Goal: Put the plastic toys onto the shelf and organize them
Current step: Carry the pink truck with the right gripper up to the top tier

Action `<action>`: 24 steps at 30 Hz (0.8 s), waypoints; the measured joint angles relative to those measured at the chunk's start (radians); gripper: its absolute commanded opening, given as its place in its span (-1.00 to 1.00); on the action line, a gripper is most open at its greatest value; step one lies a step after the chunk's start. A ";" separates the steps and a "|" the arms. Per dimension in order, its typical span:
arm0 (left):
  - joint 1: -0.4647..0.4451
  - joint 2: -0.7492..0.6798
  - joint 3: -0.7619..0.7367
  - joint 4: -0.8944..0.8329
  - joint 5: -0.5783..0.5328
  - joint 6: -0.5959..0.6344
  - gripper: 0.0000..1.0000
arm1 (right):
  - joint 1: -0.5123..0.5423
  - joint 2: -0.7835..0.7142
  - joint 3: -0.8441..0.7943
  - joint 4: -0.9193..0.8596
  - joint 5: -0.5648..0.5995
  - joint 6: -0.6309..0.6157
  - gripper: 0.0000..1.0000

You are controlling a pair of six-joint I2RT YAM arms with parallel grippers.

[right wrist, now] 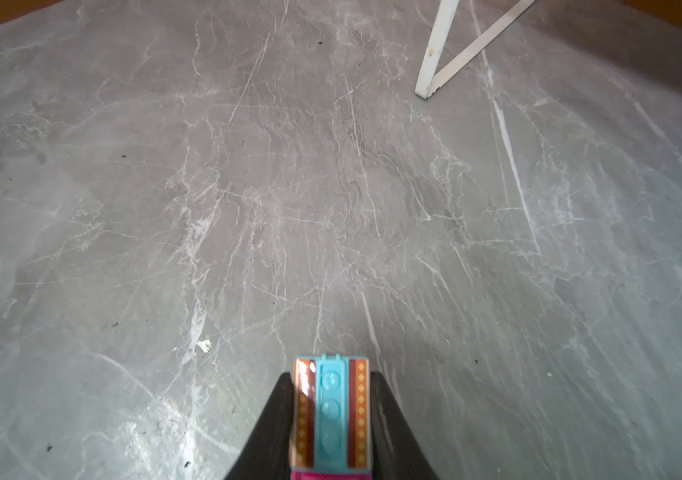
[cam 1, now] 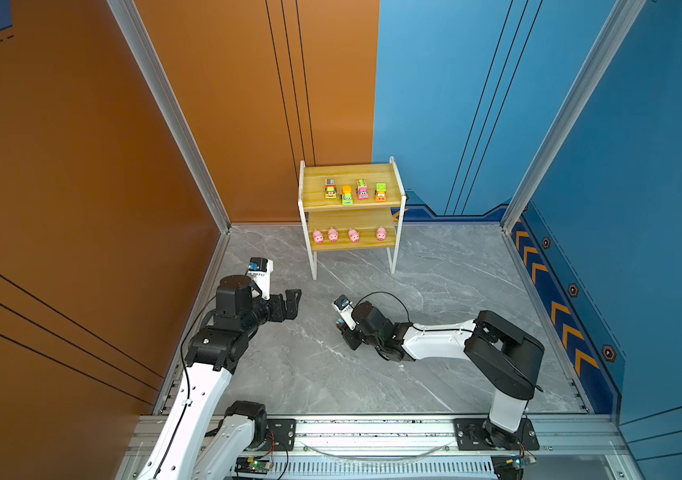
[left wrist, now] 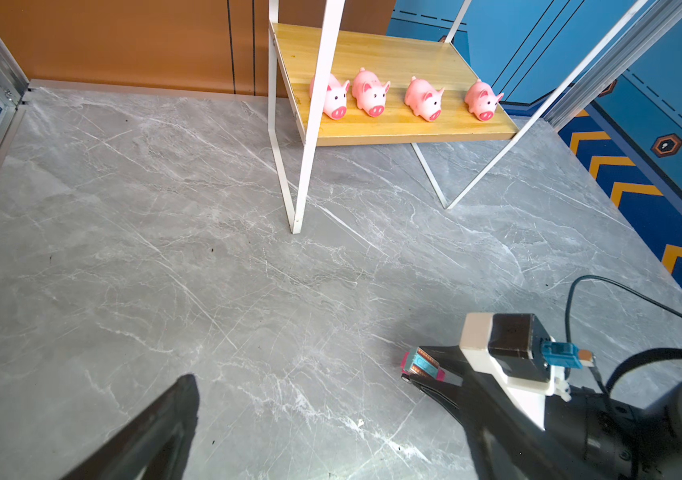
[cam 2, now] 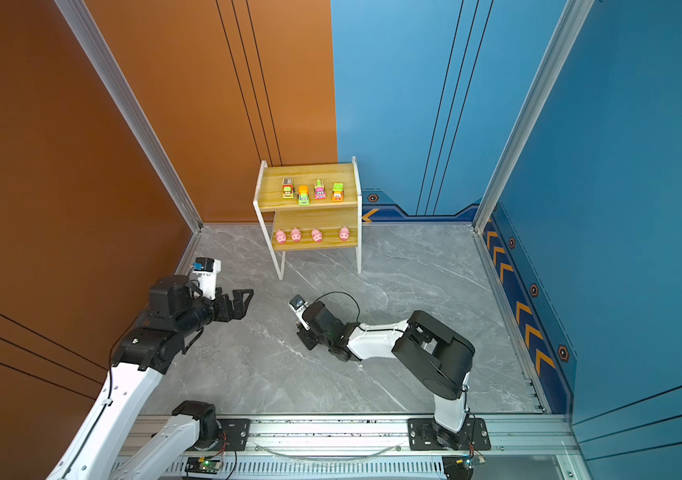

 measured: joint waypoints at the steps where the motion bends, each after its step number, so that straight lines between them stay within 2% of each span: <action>1: 0.003 0.000 0.000 0.002 0.001 -0.001 0.96 | 0.001 -0.015 0.015 -0.024 0.005 0.003 -0.52; 5: 0.024 0.011 0.000 0.004 0.003 -0.015 0.96 | 0.008 -0.084 0.170 -0.181 0.060 0.015 -0.52; 13: 0.036 0.026 0.000 0.015 0.005 -0.029 0.96 | 0.010 -0.077 0.775 -0.491 0.239 0.045 -0.53; 17: 0.037 0.036 0.000 0.019 0.008 -0.037 0.96 | 0.010 0.012 1.048 -0.586 0.342 0.044 -0.51; 24: 0.019 0.043 0.000 0.021 0.013 -0.038 0.96 | 0.006 0.244 1.398 -0.666 0.430 0.024 -0.49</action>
